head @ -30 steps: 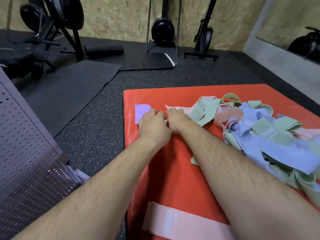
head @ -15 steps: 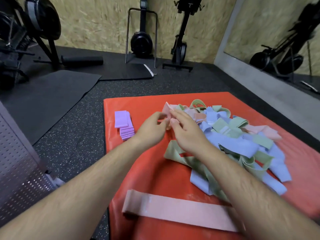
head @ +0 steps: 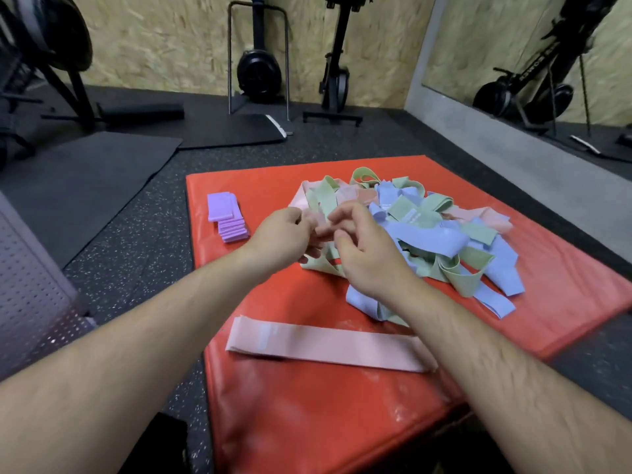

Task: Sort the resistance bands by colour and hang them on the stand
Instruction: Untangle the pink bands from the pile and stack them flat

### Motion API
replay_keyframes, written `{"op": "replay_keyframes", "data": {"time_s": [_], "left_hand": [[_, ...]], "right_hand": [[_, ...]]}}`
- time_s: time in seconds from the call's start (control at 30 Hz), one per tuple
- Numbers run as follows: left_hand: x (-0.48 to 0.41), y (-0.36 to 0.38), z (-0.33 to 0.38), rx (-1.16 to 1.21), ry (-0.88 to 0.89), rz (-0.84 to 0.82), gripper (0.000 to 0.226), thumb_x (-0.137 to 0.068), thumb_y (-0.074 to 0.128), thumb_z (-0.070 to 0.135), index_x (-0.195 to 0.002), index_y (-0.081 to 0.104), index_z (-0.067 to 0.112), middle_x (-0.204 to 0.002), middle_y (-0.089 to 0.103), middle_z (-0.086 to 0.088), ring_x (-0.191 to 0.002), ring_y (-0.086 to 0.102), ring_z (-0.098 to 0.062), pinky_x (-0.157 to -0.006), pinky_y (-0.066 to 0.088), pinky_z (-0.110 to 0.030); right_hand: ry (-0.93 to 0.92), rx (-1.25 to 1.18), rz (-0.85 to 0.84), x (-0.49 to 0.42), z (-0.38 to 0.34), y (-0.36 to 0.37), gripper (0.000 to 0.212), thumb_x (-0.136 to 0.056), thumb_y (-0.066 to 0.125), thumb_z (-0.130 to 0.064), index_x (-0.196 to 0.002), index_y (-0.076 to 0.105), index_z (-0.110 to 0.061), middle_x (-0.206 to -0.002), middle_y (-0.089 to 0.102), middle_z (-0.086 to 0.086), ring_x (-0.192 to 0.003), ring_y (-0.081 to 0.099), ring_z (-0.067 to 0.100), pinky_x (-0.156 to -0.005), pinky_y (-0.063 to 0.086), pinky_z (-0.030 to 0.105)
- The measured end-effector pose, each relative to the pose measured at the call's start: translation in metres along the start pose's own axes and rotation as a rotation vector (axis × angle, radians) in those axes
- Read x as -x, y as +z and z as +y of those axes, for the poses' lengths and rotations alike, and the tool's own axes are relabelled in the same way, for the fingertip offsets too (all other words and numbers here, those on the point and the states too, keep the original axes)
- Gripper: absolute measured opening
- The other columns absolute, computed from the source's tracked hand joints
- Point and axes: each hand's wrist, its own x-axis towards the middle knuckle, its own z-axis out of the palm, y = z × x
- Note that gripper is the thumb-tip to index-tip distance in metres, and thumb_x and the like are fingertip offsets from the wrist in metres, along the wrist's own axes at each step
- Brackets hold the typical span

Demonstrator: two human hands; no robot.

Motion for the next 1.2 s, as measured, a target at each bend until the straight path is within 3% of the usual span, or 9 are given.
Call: {"op": "replay_keyframes", "data": {"time_s": [0.1, 0.2, 0.3, 0.47, 0.57, 0.67, 0.8, 0.97, 1.2], "left_hand": [[0.011, -0.009, -0.003, -0.416, 0.17, 0.042, 0.032, -0.102, 0.047, 0.031, -0.079, 0.062, 0.014, -0.076, 0.07, 0.002, -0.072, 0.066, -0.019, -0.068, 0.052, -0.036], [0.025, -0.013, 0.002, -0.476, 0.291, 0.034, 0.026, -0.101, 0.049, 0.026, -0.08, 0.064, 0.023, -0.076, 0.066, 0.011, -0.071, 0.059, -0.002, -0.069, 0.046, -0.027], [0.033, -0.02, -0.001, -0.424, 0.33, 0.04, 0.029, -0.099, 0.049, 0.019, -0.072, 0.056, 0.027, -0.068, 0.061, 0.014, -0.064, 0.055, 0.007, -0.06, 0.039, -0.02], [0.038, -0.035, -0.003, -0.488, 0.377, 0.165, 0.027, -0.099, 0.05, 0.019, -0.073, 0.052, 0.016, -0.063, 0.05, 0.009, -0.061, 0.047, 0.004, -0.055, 0.033, -0.014], [0.04, -0.047, 0.003, -0.407, 0.404, 0.225, 0.023, -0.095, 0.051, 0.014, -0.073, 0.052, 0.009, -0.066, 0.053, -0.004, -0.06, 0.044, -0.004, -0.058, 0.036, -0.02], [0.038, -0.058, 0.006, -0.286, 0.372, 0.28, 0.023, -0.094, 0.051, 0.012, -0.074, 0.053, 0.001, -0.07, 0.053, -0.016, -0.061, 0.046, -0.009, -0.056, 0.04, -0.025], [0.036, -0.068, 0.009, -0.105, 0.353, 0.34, 0.028, -0.097, 0.052, 0.012, -0.069, 0.052, 0.006, -0.062, 0.047, 0.003, -0.054, 0.043, -0.001, -0.049, 0.036, -0.011], [0.031, -0.072, 0.009, 0.071, 0.357, 0.386, 0.03, -0.097, 0.052, 0.012, -0.072, 0.05, -0.006, -0.064, 0.045, 0.0, -0.056, 0.044, -0.005, -0.054, 0.039, -0.012], [0.028, -0.075, 0.01, 0.257, 0.284, 0.379, 0.034, -0.096, 0.051, 0.009, -0.062, 0.045, 0.011, -0.053, 0.04, 0.012, -0.052, 0.042, -0.007, -0.051, 0.044, -0.02]], "right_hand": [[-0.043, 0.101, -0.023, -0.003, 0.004, -0.002, 0.038, -0.095, 0.047, -0.001, -0.119, 0.051, -0.029, -0.125, 0.058, -0.007, -0.11, 0.058, 0.008, -0.09, 0.043, 0.02], [-0.123, 0.211, -0.191, -0.007, 0.001, -0.003, 0.052, -0.091, 0.053, 0.001, -0.137, 0.052, -0.022, -0.134, 0.054, -0.008, -0.112, 0.051, -0.005, -0.087, 0.037, 0.007], [-0.13, 0.143, -0.257, -0.013, -0.003, 0.0, 0.038, -0.089, 0.054, 0.0, -0.125, 0.059, -0.014, -0.113, 0.061, -0.012, -0.101, 0.051, -0.013, -0.082, 0.04, 0.004], [-0.066, 0.227, -0.267, -0.024, 0.0, 0.004, 0.011, -0.093, 0.064, -0.016, -0.093, 0.055, -0.023, -0.088, 0.06, -0.012, -0.086, 0.057, 0.01, -0.077, 0.047, 0.032], [-0.042, 0.321, -0.268, -0.026, 0.004, 0.007, 0.016, -0.094, 0.066, -0.022, -0.086, 0.052, -0.023, -0.077, 0.053, -0.013, -0.071, 0.048, 0.004, -0.069, 0.039, 0.029], [-0.01, 0.293, -0.241, -0.03, 0.006, 0.006, 0.012, -0.093, 0.067, -0.026, -0.089, 0.057, -0.021, -0.082, 0.06, -0.01, -0.08, 0.055, 0.01, -0.074, 0.043, 0.03], [-0.009, 0.381, -0.239, -0.032, 0.001, -0.006, 0.015, -0.095, 0.065, -0.03, -0.085, 0.054, -0.027, -0.083, 0.061, -0.007, -0.081, 0.056, 0.017, -0.073, 0.043, 0.035], [-0.008, 0.572, -0.259, -0.031, 0.007, -0.029, 0.017, -0.096, 0.062, -0.03, -0.085, 0.048, -0.029, -0.083, 0.058, -0.006, -0.081, 0.054, 0.016, -0.067, 0.038, 0.033], [0.048, 0.647, -0.2, -0.019, 0.008, -0.07, 0.035, -0.097, 0.061, -0.026, -0.075, 0.038, -0.04, -0.074, 0.049, -0.016, -0.07, 0.045, -0.001, -0.058, 0.028, 0.02]]}}
